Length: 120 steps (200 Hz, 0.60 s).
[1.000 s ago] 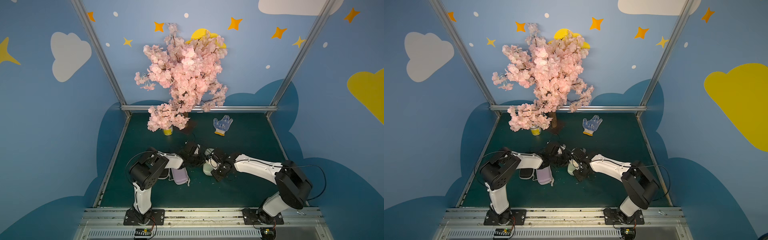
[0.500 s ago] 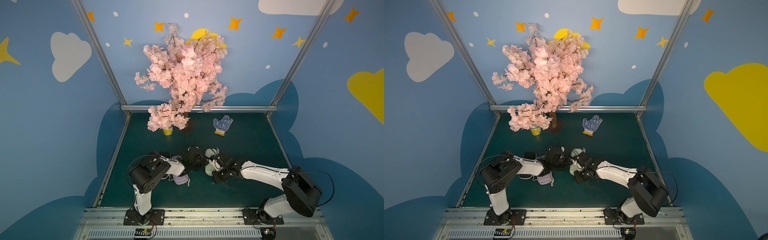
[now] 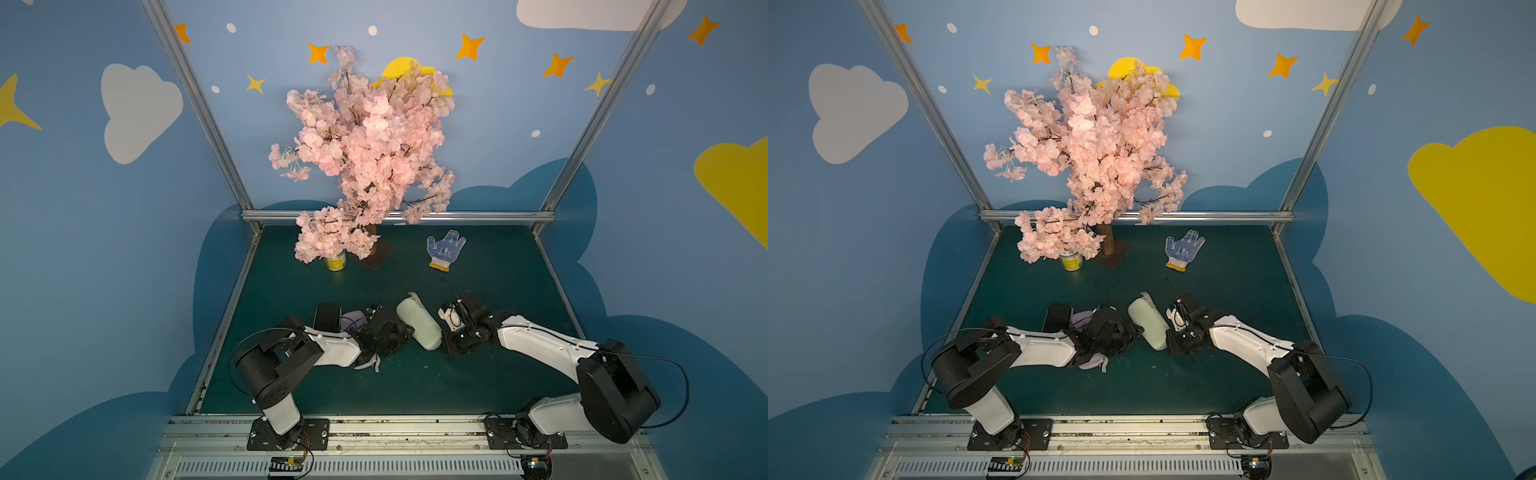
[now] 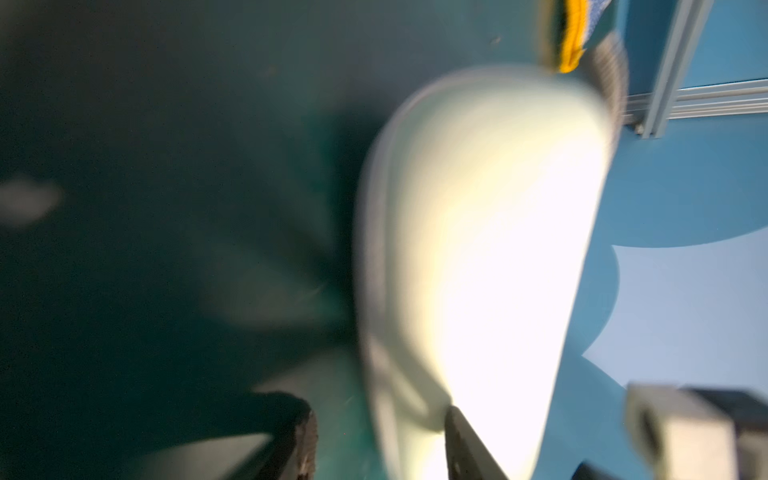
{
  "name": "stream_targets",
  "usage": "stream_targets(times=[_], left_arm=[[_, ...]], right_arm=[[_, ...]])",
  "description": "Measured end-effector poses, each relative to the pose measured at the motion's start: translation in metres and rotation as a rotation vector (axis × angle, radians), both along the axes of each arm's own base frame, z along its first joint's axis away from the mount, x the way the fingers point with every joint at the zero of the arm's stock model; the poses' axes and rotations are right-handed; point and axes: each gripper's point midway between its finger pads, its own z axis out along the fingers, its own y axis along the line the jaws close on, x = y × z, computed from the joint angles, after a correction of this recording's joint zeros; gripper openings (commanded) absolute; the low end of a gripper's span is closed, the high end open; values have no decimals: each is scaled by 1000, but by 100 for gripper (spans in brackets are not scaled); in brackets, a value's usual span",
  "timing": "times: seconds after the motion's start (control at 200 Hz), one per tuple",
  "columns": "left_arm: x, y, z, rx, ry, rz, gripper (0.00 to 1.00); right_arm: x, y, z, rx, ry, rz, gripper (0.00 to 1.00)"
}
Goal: Put umbrellas into zippered umbrella sleeves
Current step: Zip the zipper on the umbrella sleeve, then adjust the umbrella sleeve at the center of the board.
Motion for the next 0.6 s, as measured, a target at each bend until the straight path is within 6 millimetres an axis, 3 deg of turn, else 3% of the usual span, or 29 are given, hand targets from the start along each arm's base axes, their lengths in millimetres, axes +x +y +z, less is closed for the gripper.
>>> stream_targets(times=[0.085, 0.175, 0.28, 0.38, 0.491, 0.601], left_arm=[[-9, 14, 6, 72, 4, -29, 58], [-4, 24, 26, 145, -40, -65, 60], [21, 24, 59, 182, -138, -127, 65], [58, 19, 83, 198, -209, -192, 75], [99, 20, 80, 194, -218, -249, 86], [126, 29, 55, 206, -190, -284, 88]], right_arm=[[15, 0, 6, -19, -46, 8, 0], [29, -3, 10, -60, -92, 26, 0], [45, -6, 13, -116, -123, 51, 0], [60, -11, 13, -150, -144, 60, 0], [71, -20, 6, -169, -136, 47, 0], [76, -26, -3, -172, -111, 35, 0]])
